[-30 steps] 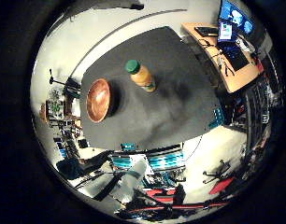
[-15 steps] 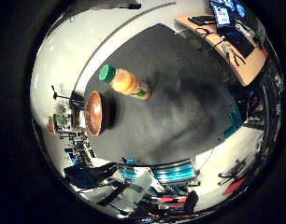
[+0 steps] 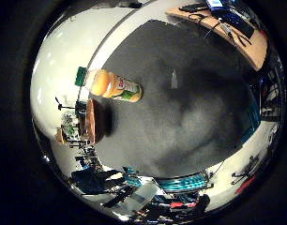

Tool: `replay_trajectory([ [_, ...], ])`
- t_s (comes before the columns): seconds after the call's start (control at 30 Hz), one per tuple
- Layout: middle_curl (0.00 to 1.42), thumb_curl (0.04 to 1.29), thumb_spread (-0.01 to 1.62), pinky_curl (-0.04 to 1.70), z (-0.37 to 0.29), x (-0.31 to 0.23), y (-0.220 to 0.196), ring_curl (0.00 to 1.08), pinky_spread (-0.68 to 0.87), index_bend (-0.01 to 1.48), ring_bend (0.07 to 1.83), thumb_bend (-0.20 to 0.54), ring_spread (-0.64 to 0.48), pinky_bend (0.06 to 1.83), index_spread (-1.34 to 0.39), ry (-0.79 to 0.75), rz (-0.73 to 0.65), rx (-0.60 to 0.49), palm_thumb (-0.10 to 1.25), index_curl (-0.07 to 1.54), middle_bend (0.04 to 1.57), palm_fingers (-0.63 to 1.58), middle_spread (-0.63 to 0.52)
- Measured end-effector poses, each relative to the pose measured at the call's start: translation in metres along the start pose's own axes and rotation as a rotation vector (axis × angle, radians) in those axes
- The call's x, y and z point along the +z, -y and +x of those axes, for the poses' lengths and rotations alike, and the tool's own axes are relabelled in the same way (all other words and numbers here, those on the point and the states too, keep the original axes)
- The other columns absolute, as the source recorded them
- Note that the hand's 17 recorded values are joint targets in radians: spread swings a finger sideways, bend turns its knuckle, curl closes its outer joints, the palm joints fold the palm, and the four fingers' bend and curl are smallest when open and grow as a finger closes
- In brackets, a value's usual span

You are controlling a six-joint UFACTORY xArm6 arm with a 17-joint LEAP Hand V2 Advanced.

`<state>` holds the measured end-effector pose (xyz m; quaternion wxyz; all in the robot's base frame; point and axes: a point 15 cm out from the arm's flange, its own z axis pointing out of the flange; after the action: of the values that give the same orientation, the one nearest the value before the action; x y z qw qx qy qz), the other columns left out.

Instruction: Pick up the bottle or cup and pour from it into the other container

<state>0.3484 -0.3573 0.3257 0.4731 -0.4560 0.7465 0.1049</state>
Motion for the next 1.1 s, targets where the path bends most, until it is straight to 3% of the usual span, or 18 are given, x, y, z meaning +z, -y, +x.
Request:
replay_trajectory([
  [0.67, 0.34, 0.29, 0.98, 0.06, 0.065, 0.035, -0.011, 0.26, 0.40, 0.15, 0.41, -0.028, 0.18, 0.78, -0.27, 0.101, -0.023, 0.032, 0.45, 0.25, 0.25, 0.01, 0.08],
  [1.1, 0.34, 0.30, 0.98, 0.07, 0.056, 0.056, 0.002, 0.26, 0.40, 0.15, 0.42, -0.026, 0.17, 0.76, -0.27, 0.142, -0.027, 0.022, 0.46, 0.26, 0.26, 0.01, 0.08],
])
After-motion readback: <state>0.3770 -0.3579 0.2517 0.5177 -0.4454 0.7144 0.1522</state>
